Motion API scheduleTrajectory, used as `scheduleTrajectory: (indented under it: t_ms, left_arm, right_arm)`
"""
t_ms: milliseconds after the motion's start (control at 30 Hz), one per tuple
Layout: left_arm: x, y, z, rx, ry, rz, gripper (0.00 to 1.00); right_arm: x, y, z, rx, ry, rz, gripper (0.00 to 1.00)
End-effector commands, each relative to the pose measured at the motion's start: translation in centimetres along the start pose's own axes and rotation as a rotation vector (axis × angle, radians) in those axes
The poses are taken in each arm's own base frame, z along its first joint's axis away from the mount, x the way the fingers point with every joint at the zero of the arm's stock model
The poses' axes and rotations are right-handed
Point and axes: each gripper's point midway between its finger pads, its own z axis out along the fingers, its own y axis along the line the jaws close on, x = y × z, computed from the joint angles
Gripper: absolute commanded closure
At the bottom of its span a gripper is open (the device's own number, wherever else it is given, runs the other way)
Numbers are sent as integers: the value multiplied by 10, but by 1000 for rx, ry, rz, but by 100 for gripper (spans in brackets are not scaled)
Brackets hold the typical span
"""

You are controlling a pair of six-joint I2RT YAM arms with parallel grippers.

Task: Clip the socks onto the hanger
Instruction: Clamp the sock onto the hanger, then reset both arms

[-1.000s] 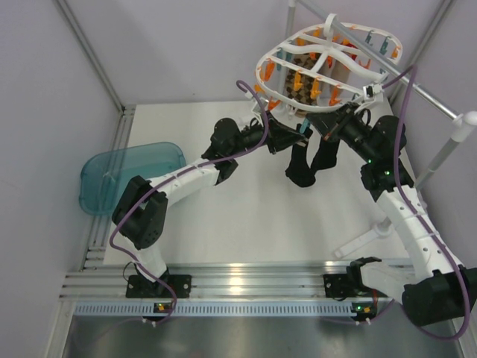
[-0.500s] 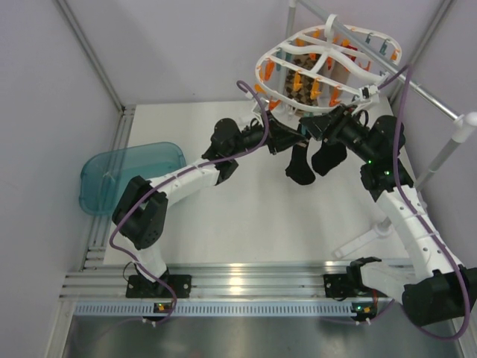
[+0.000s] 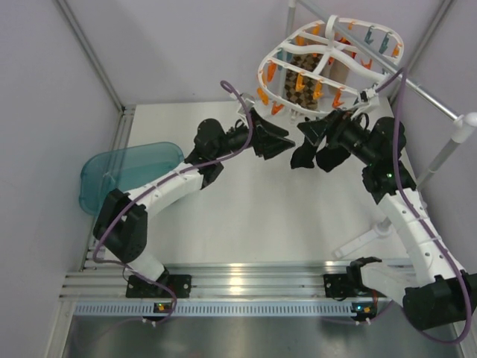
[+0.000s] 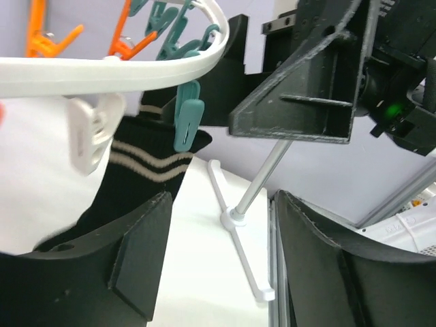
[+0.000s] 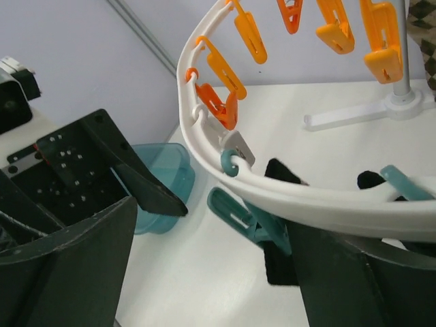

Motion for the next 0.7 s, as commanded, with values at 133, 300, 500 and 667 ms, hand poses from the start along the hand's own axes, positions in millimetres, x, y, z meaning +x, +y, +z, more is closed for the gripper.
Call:
scheduleTrajectory:
  t_ms: [133, 300, 500, 667]
  left_arm:
    - [-5, 8, -62, -130, 87, 44, 9]
    - [-8, 30, -121, -320, 175, 48, 2]
    - [5, 65, -202, -649, 331, -48, 2]
    - [8, 74, -250, -829, 456, -4, 2]
  right_arm:
    - [-3, 4, -32, 47, -19, -113, 0]
    - [24, -8, -53, 101, 41, -136, 0]
    - [54, -20, -79, 139, 84, -208, 0]
    - [62, -21, -86, 129, 69, -221, 0]
